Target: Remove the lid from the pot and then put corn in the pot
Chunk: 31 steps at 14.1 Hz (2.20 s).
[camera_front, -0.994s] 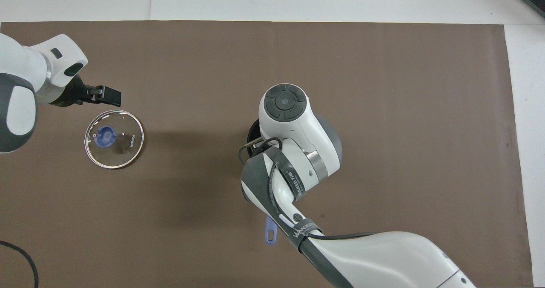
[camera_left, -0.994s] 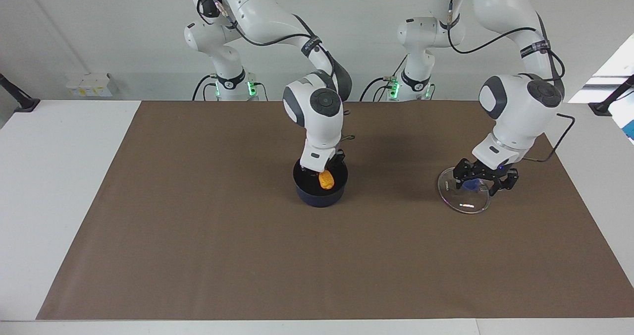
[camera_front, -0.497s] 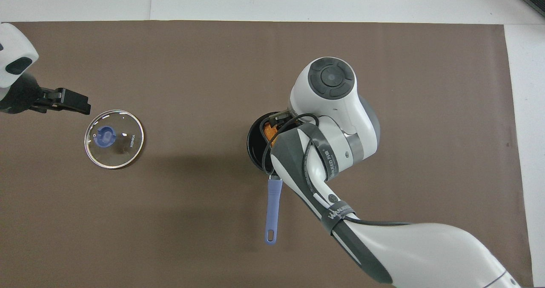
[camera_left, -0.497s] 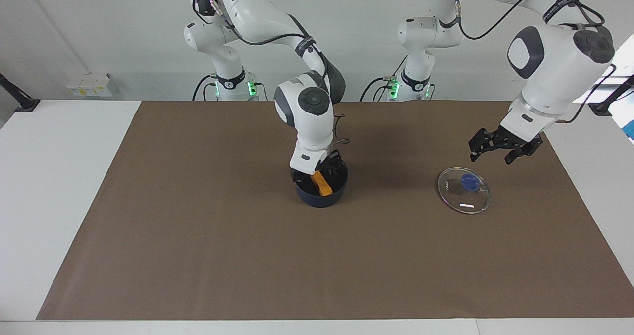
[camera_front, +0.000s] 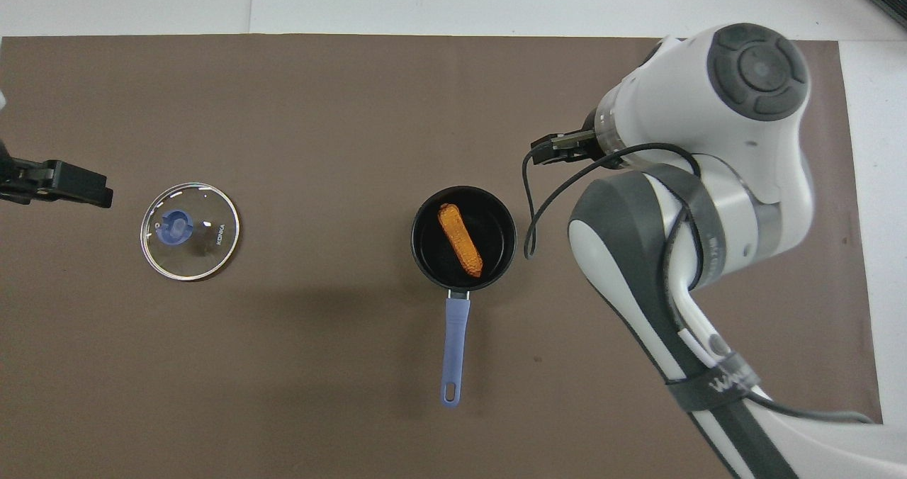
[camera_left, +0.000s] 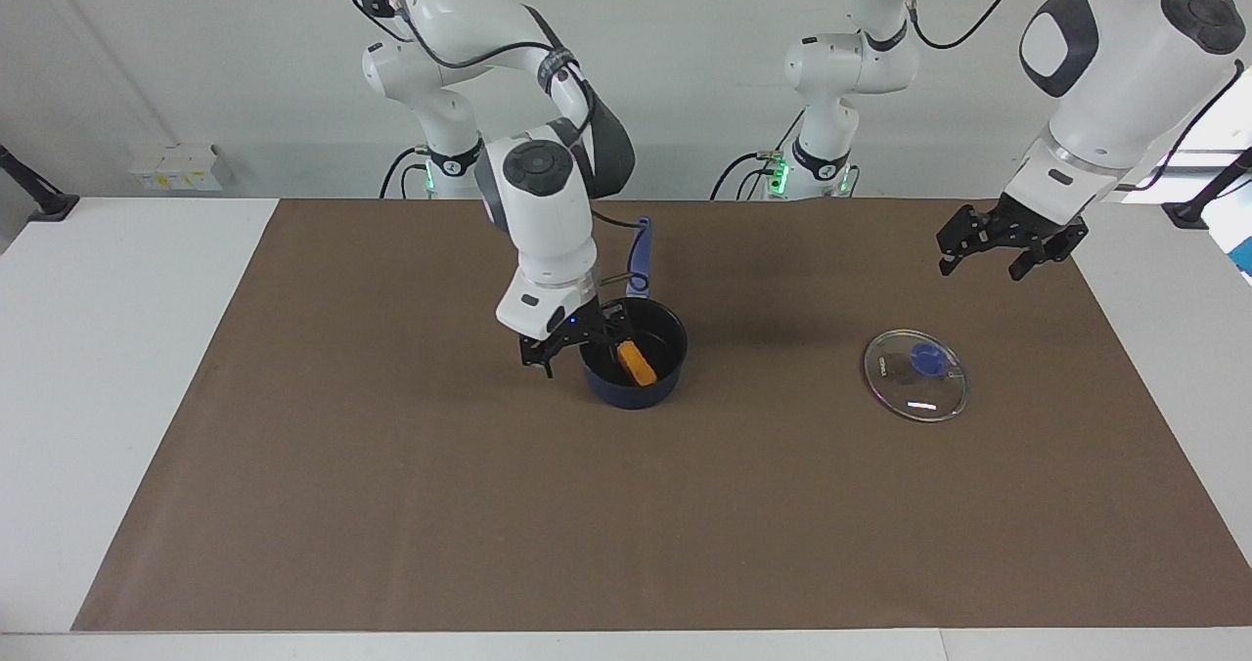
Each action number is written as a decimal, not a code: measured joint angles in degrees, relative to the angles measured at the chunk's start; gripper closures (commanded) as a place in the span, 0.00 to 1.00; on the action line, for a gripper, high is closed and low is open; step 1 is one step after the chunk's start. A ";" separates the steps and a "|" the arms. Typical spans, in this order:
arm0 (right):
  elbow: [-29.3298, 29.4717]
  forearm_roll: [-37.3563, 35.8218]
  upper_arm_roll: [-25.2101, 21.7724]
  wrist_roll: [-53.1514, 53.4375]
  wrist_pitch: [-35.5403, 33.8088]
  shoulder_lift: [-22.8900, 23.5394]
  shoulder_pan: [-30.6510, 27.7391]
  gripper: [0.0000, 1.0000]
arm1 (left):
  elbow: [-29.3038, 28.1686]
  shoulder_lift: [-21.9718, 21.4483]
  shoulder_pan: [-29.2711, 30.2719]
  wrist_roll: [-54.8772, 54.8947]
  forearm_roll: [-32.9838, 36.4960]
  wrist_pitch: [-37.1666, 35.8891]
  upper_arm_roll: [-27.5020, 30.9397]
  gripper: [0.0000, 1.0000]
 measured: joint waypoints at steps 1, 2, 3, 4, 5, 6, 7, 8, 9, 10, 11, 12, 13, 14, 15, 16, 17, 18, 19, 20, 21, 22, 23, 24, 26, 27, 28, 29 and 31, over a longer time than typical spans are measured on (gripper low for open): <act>0.03 -0.02 -0.04 -0.19 -2.19 -1.93 -1.23 0.00 | 0.88 -0.34 -0.10 0.43 0.78 -0.87 -0.25 0.00; 0.07 -0.04 -0.06 -0.27 -4.21 -3.65 -2.26 0.00 | 0.95 -0.75 -0.16 0.89 1.14 -1.03 -0.51 0.00; 0.09 -0.05 -0.08 -0.29 -6.22 -5.41 -3.20 0.00 | 0.89 -0.96 -0.19 1.12 1.21 -0.90 -0.71 0.00; 0.09 -0.06 -0.13 -0.30 -8.13 -7.17 -4.15 0.00 | 0.87 -0.97 -0.20 1.21 1.22 -0.74 -0.85 0.00; 0.08 -0.07 -0.18 -0.30 -9.62 -8.65 -5.05 0.00 | 0.78 -0.97 -0.21 1.26 1.22 -0.64 -0.91 0.00; 0.07 -0.07 -0.25 -0.30 -11.13 -10.05 -6.08 0.00 | 0.71 -0.96 -0.21 1.30 1.22 -0.62 -0.93 0.00; 0.08 -0.07 -0.38 -0.30 -12.72 -11.22 -7.04 0.00 | 0.68 -0.96 -0.21 1.32 1.22 -0.62 -0.93 0.00; 0.07 -0.08 -0.50 -0.30 -14.12 -12.19 -7.88 0.00 | 0.65 -0.97 -0.20 1.33 1.22 -0.62 -0.93 0.00; 0.07 -0.08 -0.63 -0.30 -15.48 -13.14 -8.84 0.00 | 0.62 -0.96 -0.20 1.34 1.22 -0.62 -0.93 0.00; 0.08 -0.09 -0.80 -0.30 -16.79 -14.15 -9.89 0.00 | 0.59 -0.96 -0.20 1.34 1.22 -0.62 -0.93 0.00; 0.13 -0.10 -1.08 -0.30 -18.13 -15.26 -10.93 0.00 | 0.57 -0.96 -0.20 1.34 1.22 -0.62 -0.93 0.00; 0.29 -0.10 -1.48 -0.32 -19.83 -16.54 -12.02 0.00 | 0.56 -0.97 -0.20 1.34 1.22 -0.62 -0.93 0.00; 0.64 -0.10 -1.99 -0.64 -22.12 -17.80 -12.78 0.00 | 0.53 -0.96 -0.20 1.34 1.22 -0.62 -0.93 0.00; 0.91 -0.10 -2.54 -1.19 -24.19 -18.83 -13.02 0.00 | 0.51 -0.96 -0.21 1.34 1.22 -0.62 -0.93 0.00; 0.88 -0.10 -2.98 -2.04 -25.50 -19.70 -13.03 0.00 | 0.50 -0.96 -0.21 1.34 1.22 -0.62 -0.93 0.00; 0.62 -0.11 -3.20 -3.02 -26.36 -20.35 -13.20 0.00 | 0.50 -0.96 -0.19 1.34 1.22 -0.61 -0.91 0.00; 0.04 -0.11 -3.23 -4.27 -26.56 -20.86 -13.77 0.00 | 0.50 -0.97 -0.13 1.34 1.22 -0.60 -0.82 0.00; -0.49 -0.11 -3.28 -6.14 -26.61 -21.17 -14.61 0.00 | 0.50 -0.97 -0.06 1.34 1.22 -0.60 -0.58 0.00; -0.83 -0.11 -3.35 -8.20 -26.72 -21.28 -15.46 0.00 | 0.50 -0.97 -0.01 1.34 1.22 -0.60 -0.23 0.00; -1.04 -0.11 -3.47 -9.96 -26.74 -21.29 -16.16 0.00 | 0.50 -0.97 0.10 1.34 1.22 -0.60 0.01 0.00; -1.18 -0.11 -3.54 -11.10 -26.74 -21.29 -16.68 0.00 | 0.50 -0.97 0.25 1.34 1.22 -0.60 0.11 0.00; -1.22 -0.11 -3.63 -11.48 -26.74 -21.29 -16.93 0.00 | 0.50 -0.97 0.38 1.34 1.22 -0.60 0.11 0.00; -1.23 -0.11 -3.63 -11.54 -26.74 -21.29 -17.09 0.00 | 0.50 -0.97 0.43 1.34 1.22 -0.60 0.11 0.00; -1.24 -0.12 -3.64 -11.54 -26.74 -21.29 -17.14 0.00 | 0.50 -0.97 0.43 1.34 1.22 -0.60 0.11 0.00; -1.29 -0.45 -3.60 -11.58 -26.74 -21.29 -17.10 0.00 | 0.50 -0.97 0.44 1.34 1.22 -0.60 0.11 0.00; -1.32 -1.34 -3.46 -11.69 -26.74 -21.29 -17.01 0.00 | 0.50 -0.97 0.44 1.34 1.22 -0.60 0.11 0.00; -1.38 -2.13 -3.25 -11.73 -26.74 -21.29 -16.91 0.00 | 0.50 -0.97 0.44 1.34 1.22 -0.60 0.11 0.00; -1.52 -2.43 -3.17 -11.73 -26.74 -21.29 -16.73 0.00 | 0.50 -0.97 0.45 1.34 1.22 -0.60 0.11 0.00; -1.83 -2.56 -3.10 -11.75 -26.65 -21.28 -16.47 0.00 | 0.50 -0.97 0.45 1.34 1.22 -0.60 0.11 0.00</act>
